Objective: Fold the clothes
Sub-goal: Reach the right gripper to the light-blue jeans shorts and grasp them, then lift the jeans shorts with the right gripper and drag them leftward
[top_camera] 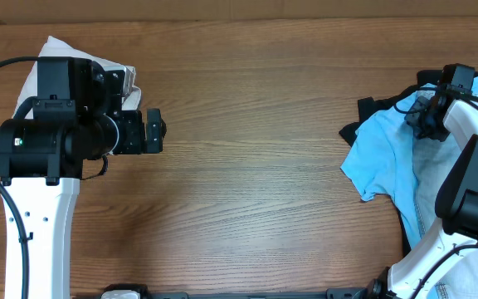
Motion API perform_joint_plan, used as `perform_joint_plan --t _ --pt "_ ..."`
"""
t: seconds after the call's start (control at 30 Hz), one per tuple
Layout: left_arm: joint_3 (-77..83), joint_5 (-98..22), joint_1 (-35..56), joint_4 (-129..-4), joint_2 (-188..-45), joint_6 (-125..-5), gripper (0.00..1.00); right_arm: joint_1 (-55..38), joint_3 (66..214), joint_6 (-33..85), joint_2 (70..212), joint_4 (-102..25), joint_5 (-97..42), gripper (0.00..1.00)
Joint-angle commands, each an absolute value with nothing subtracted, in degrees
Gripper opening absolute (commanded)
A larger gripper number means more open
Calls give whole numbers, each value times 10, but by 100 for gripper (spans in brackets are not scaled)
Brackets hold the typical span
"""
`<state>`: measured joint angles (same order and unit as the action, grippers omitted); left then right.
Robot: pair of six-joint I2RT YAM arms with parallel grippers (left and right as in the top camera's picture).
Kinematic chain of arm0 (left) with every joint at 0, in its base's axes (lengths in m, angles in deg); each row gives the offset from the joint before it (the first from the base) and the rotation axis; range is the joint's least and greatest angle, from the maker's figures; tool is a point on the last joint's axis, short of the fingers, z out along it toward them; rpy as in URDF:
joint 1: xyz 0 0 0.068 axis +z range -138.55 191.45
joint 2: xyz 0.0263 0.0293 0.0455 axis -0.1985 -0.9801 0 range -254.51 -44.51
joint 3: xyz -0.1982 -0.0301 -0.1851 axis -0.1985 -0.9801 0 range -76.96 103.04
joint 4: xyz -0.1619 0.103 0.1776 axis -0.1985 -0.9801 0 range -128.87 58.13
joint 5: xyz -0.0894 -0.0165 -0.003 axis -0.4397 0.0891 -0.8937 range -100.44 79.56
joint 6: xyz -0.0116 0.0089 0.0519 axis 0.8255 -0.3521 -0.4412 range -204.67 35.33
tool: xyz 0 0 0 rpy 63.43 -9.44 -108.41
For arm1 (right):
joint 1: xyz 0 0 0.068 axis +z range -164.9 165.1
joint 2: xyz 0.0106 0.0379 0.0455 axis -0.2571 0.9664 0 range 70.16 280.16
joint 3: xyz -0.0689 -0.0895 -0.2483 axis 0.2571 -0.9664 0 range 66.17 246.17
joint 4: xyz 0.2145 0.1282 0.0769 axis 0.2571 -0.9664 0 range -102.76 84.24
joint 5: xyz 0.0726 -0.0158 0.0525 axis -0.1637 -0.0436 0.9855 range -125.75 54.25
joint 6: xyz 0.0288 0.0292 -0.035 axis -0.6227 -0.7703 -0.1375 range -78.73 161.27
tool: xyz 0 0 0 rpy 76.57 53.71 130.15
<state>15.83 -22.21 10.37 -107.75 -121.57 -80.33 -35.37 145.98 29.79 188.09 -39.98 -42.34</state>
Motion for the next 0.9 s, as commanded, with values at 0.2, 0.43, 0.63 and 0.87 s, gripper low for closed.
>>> perform_joint_plan --t 0.2,0.43,0.63,0.87 --pt "174 -230 107 -1086 -1220 -808 100 -378 1469 296 1863 -406 -433 10" --pt "174 -223 107 -1086 -1220 -808 100 -409 1479 308 1772 -386 -303 7" --pt "182 -193 114 -1083 -1220 -800 100 -428 1571 311 1674 -469 -179 4" --pt "265 -173 174 -1084 -1220 -753 100 -329 1700 358 1588 -594 -115 4"
